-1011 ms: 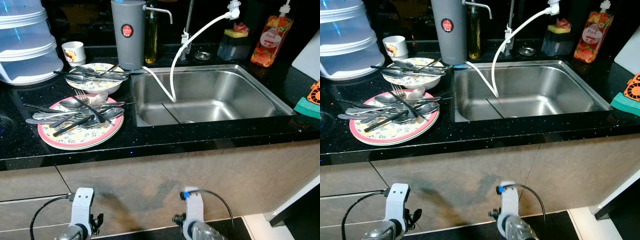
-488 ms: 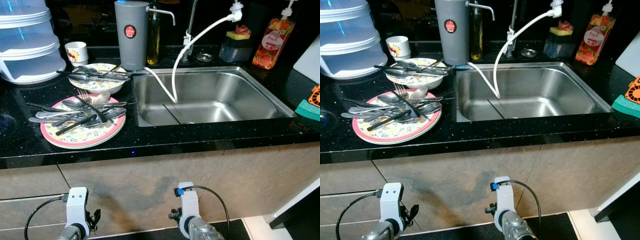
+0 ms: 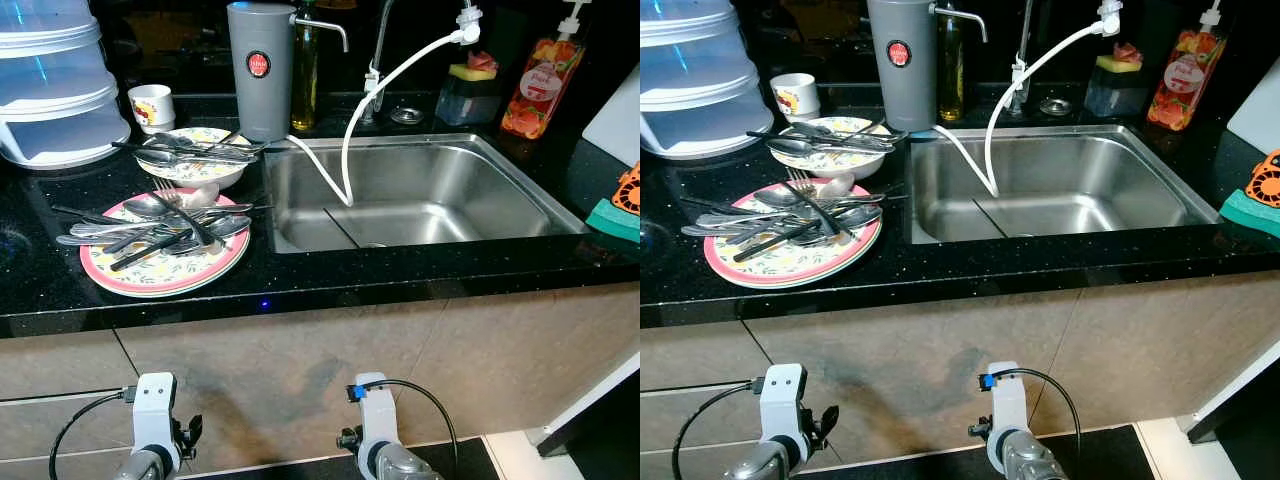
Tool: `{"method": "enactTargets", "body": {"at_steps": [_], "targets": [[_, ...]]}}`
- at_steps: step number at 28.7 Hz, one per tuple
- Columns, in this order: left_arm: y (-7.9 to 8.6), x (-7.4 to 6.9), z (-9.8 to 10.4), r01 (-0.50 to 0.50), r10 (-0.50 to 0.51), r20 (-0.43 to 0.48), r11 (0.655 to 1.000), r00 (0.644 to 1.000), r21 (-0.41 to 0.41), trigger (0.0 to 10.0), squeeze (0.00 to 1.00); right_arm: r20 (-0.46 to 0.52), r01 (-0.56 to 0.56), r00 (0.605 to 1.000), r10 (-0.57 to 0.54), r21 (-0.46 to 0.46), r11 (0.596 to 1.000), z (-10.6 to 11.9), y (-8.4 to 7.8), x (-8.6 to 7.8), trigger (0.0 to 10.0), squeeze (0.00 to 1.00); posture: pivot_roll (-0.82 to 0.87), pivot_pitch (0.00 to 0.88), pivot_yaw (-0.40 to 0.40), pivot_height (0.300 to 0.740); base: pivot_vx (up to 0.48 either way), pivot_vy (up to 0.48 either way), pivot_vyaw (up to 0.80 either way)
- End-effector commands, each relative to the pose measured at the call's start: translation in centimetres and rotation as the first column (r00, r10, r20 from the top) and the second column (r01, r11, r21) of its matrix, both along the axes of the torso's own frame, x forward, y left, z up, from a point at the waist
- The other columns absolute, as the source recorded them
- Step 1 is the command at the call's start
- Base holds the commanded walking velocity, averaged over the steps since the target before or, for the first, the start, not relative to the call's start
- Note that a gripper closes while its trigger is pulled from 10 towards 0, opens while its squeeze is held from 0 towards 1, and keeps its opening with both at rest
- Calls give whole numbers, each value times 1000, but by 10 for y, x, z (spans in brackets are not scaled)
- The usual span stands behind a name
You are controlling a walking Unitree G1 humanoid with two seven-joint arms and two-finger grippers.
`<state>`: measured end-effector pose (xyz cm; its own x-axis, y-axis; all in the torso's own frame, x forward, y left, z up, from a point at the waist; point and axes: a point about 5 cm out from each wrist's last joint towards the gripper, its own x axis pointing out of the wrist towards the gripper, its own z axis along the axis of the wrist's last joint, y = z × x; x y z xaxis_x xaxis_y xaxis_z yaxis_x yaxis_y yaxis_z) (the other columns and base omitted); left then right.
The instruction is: Kitchen organization
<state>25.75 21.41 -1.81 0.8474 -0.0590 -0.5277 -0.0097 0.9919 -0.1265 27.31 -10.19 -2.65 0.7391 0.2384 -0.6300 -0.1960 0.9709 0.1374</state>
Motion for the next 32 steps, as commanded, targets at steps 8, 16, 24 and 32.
{"method": "enactTargets", "body": {"at_steps": [8,16,24,32], "targets": [[-4,-6,-6,3,-3,-21,1000,1000,2,10000,0,-26,18,999,-18,-5,1000,-6,-7,-7,10000,0,34,92,-23,740,0,0,0],[-3,-9,-7,5,-5,-29,1000,1000,7,10000,0,-36,28,999,-27,0,1000,-8,-7,-9,10000,0,39,82,-13,740,0,0,0],[-4,-9,-8,13,-13,-35,1000,999,11,10000,0,-38,31,999,-31,4,1000,-8,-6,-8,10000,0,39,82,-13,740,0,0,0],[-4,-9,-8,15,-15,-36,1000,999,15,10000,0,-40,35,999,-35,7,999,-8,-6,-8,10000,0,43,84,-12,740,0,0,0]]}}
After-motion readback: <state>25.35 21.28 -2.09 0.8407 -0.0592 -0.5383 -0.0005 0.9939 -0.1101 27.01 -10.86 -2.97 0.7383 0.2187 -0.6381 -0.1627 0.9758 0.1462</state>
